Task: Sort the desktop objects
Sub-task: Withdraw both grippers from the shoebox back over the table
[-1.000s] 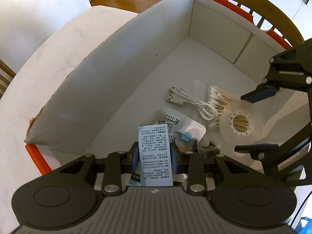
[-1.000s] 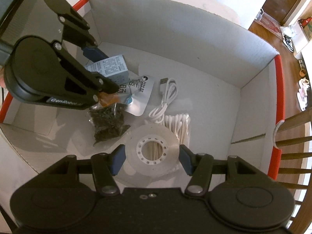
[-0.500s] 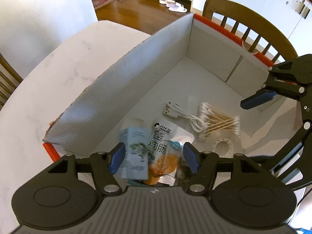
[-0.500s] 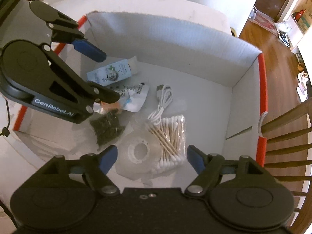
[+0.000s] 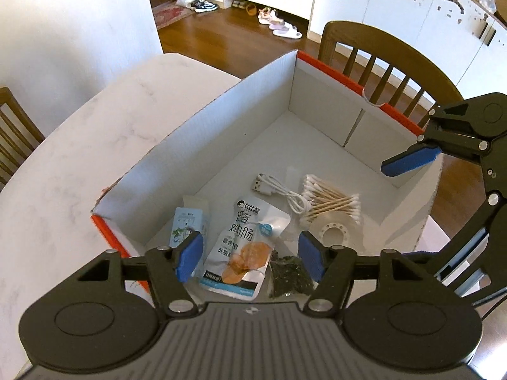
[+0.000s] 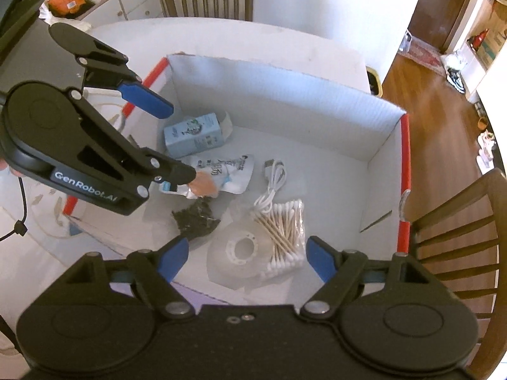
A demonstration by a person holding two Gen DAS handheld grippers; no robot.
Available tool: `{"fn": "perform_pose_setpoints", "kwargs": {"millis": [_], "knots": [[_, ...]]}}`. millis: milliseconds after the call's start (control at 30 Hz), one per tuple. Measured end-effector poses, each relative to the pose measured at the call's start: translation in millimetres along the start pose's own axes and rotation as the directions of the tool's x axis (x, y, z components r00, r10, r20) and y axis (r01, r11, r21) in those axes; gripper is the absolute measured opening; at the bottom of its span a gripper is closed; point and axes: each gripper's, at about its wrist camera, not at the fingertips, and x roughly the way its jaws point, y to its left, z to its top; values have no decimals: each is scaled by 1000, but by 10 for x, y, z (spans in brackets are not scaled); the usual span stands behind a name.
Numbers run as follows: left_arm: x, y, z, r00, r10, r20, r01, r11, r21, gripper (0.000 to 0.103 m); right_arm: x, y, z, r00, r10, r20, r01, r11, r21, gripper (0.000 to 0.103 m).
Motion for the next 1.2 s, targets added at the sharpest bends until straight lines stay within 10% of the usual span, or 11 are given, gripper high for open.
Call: {"fn": "perform_pose_setpoints", "kwargs": {"millis": [1200], "knots": [[-1147,372,-1319,977,41,210,1,980,-199,100,-574,1308,25,981,83,176,-70,994,-83,89]]}}
